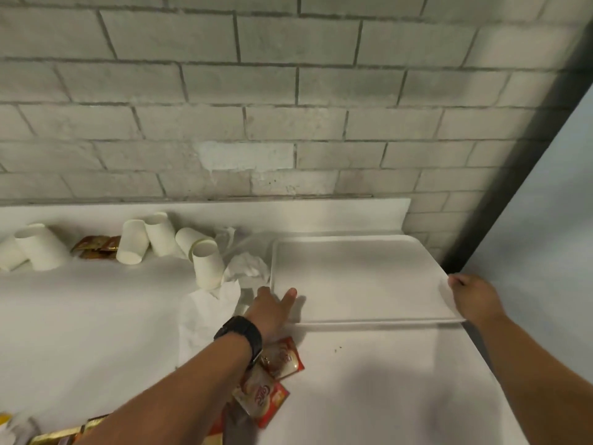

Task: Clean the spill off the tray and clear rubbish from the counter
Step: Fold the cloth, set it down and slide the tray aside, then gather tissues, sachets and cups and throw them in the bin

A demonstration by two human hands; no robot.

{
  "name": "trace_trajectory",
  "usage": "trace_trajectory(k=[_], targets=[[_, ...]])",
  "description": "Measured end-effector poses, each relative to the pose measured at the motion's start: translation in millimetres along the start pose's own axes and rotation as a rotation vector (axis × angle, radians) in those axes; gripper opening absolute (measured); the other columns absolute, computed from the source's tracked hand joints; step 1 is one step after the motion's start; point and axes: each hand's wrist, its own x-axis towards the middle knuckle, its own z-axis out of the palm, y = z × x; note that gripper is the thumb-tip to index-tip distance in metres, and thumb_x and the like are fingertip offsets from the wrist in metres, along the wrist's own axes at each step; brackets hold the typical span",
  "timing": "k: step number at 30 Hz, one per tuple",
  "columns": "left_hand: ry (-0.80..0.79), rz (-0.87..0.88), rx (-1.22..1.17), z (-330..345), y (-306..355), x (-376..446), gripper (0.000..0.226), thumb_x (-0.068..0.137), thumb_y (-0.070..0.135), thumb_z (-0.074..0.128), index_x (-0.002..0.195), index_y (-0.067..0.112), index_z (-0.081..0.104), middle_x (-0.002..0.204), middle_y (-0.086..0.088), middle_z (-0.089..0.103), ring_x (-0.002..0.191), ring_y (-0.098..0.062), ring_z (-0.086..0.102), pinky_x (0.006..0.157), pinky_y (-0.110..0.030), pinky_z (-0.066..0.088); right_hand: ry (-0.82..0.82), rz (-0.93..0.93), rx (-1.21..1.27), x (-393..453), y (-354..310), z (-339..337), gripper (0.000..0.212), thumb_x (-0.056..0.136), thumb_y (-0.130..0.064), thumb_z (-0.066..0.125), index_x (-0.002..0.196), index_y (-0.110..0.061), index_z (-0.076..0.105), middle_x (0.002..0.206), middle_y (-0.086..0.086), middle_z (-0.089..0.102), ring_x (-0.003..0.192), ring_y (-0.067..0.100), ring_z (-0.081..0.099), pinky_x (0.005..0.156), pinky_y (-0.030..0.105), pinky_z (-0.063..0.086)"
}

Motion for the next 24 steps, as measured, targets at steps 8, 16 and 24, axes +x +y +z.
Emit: trace_trajectory(k=[8,16,24], targets=[[-0.070,0.161,0.814,-17,11,28,0.054,0.092,0.034,0.051,0.138,0.017,0.029,0.135,-0.016,0.042,0.117,-0.035,0.047,0.098,-0.044,0.043,-0.031,0.017,0.025,36,-12,37,0.029,0.099,-0.017,0.045,0.109,-0.001,0.067,0.116,0.026,0.060,0.102,0.042,0.057,0.084,0.035,0.042],[-0.133,0.317,1.283,-18,5,45,0.073,0.082,0.023,0.065,0.140,0.026,0.021,0.138,-0.016,0.036,0.117,-0.038,0.046,0.092,-0.044,0.044,0.050,0.066,-0.091,41,-9,57,0.032,0.097,-0.025,0.045,0.112,-0.008,0.067,0.115,0.026,0.052,0.098,0.045,0.057,0.093,0.042,0.045],[-0.088,0.270,1.273,-30,2,48,0.082,0.071,0.064,0.063,0.134,0.030,0.023,0.149,-0.021,0.020,0.131,-0.046,0.032,0.103,-0.053,0.036,0.102,0.057,-0.204,29,-17,55,0.042,0.096,-0.036,0.046,0.130,-0.015,0.055,0.125,0.022,0.050,0.112,0.041,0.049,0.099,0.045,0.039]])
